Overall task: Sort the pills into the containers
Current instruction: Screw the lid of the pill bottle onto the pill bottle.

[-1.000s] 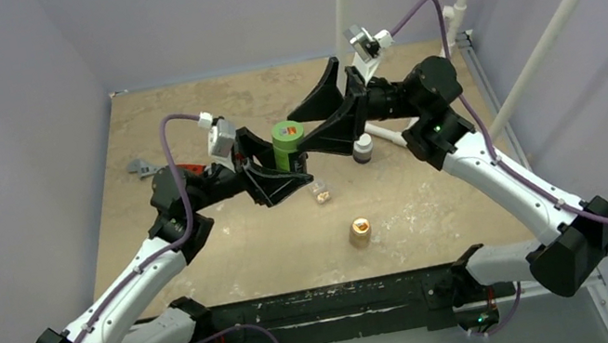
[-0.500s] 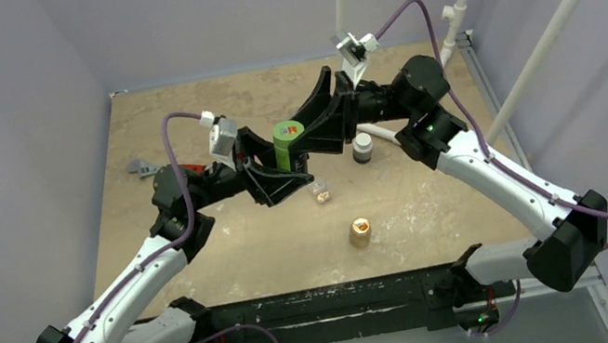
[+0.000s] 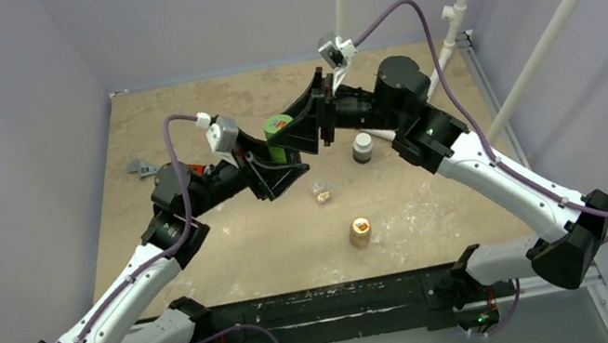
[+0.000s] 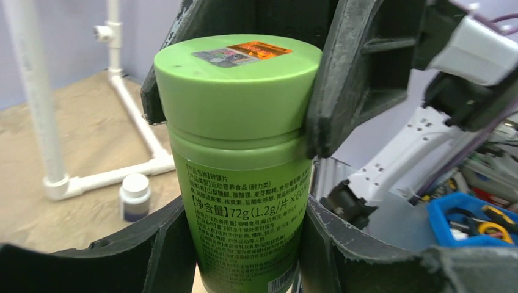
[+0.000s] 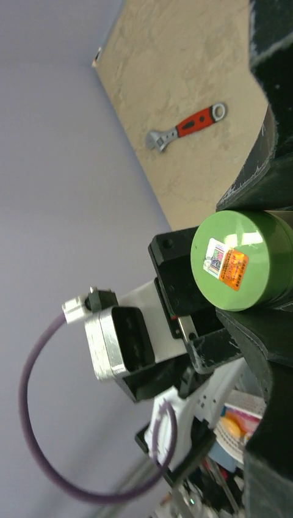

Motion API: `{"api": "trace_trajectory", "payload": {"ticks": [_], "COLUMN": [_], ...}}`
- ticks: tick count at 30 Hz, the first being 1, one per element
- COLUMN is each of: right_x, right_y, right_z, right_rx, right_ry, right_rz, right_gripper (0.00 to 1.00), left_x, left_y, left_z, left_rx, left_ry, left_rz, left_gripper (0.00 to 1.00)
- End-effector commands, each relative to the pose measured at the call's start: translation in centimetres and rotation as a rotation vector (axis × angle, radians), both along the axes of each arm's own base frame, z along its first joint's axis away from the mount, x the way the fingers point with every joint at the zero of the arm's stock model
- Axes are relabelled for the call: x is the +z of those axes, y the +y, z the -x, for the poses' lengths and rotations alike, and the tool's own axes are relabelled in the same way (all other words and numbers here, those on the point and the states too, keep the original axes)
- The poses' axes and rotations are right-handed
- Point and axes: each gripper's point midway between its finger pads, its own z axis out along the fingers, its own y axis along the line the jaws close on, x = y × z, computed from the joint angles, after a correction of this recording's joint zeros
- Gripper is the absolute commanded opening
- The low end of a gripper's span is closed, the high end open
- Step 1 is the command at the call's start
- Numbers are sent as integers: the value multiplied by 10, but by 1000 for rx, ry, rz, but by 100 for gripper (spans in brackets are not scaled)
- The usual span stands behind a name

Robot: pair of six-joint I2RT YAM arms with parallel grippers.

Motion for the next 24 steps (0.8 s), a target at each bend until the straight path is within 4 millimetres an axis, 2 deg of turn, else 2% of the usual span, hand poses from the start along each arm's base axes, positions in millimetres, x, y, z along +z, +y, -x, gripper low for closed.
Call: {"api": "trace_trajectory", "payload": {"ticks": [1,3,6,13,17,18,19,23,24], "right_x": [-8,-14,-23,-51,-60,-61,-59,-49,-42], "right_y": [-20,-24,-22,-3,3,3,7,12,11], "right_z": [-23,-32,-35,-45,-53,-55,-54,-49,-49], "right_rx": [-308,-404,-494,-703,-744,-751,-733,-685,-671], "right_ry": [78,112,160,272,317,319,319,309,296], "right_rz": [99,123,143,229,235,237,237,212,190], "right_gripper": [8,6,3,0,0,6,16,73,83], "left_x": [4,2,2,4,-1,-3,-5,-18,-21], "left_y": [42,52,58,48,54,54,53,47,44], "left_z": [-57,-65,-71,-73,-78,-78,-78,-72,-69], "left_rx": [409,488,560,687,774,780,772,715,692], "left_ry": [-70,-76,-102,-204,-223,-234,-241,-253,-253], "left_rz": [-84,-110,-145,-239,-260,-270,-275,-300,-303], "left_gripper": [0,0,0,0,0,0,0,0,0]}}
